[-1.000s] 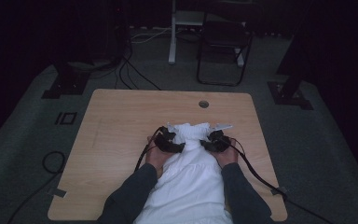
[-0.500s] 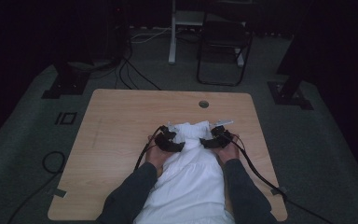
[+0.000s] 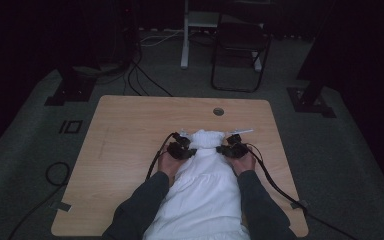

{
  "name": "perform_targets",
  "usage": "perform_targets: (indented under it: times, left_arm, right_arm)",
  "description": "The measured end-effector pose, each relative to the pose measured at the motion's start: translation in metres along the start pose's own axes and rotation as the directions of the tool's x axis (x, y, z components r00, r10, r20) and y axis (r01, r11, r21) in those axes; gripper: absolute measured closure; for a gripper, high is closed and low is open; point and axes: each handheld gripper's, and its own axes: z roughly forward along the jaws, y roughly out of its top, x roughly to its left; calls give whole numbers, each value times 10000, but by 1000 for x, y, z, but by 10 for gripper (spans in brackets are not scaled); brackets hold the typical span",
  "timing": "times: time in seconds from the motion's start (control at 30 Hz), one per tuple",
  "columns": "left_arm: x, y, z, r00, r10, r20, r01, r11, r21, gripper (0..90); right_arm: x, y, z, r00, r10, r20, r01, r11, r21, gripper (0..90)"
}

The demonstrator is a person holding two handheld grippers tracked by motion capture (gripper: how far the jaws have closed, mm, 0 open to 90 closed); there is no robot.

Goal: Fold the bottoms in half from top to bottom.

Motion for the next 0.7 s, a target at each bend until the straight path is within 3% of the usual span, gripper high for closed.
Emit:
perform_targets:
  times: [0.1, 0.13, 0.23, 0.3, 0.33, 0.37, 0.47, 0.5, 0.53, 0.57, 0.7]
  left_arm:
    - [4, 9, -9, 10000, -32, 6, 32, 9991, -428, 832]
    - [8, 30, -29, 9996, 151, -227, -173, 9947, -1015, 832]
    - [9, 53, -51, 9978, 447, -493, -520, 9861, -1576, 832]
    - [9, 53, -51, 9978, 447, -493, -520, 9861, -1576, 832]
    - [9, 70, -67, 9950, 678, -727, -810, 9769, -1977, 832]
    - [8, 78, -74, 9936, 774, -826, -938, 9715, -2176, 831]
    - [5, 98, -95, 9893, 970, -1086, -1239, 9526, -2779, 831]
    - [5, 98, -95, 9893, 970, -1086, -1239, 9526, -2779, 830]
    - [2, 105, -106, 9870, 1079, -1187, -1391, 9446, -2973, 829]
    - [1, 105, -111, 9874, 1119, -1118, -1410, 9427, -3023, 829]
    - [-4, 95, -116, 9861, 1321, -1005, -1554, 9475, -2794, 823]
  right_arm:
    - [0, 6, -6, 9998, 94, -167, -100, 9994, -328, 844]
    - [2, 21, -18, 9997, -52, -233, 32, 9962, -870, 844]
    - [7, 42, -33, 9995, -191, -261, 149, 9878, -1550, 844]
    - [8, 50, -39, 9993, -291, -249, 241, 9835, -1793, 844]
    - [8, 50, -39, 9993, -291, -249, 241, 9835, -1793, 844]
    - [12, 67, -53, 9986, -497, -153, 448, 9715, -2327, 844]
    - [19, 88, -75, 9971, -748, 113, 745, 9457, -3164, 844]
    - [19, 88, -75, 9971, -748, 113, 745, 9457, -3164, 844]
    - [26, 101, -91, 9955, -941, 113, 921, 9325, -3492, 843]
    - [27, 102, -93, 9947, -1021, 97, 991, 9318, -3491, 843]
    - [33, 96, -99, 9913, -1317, 49, 1260, 9360, -3286, 843]
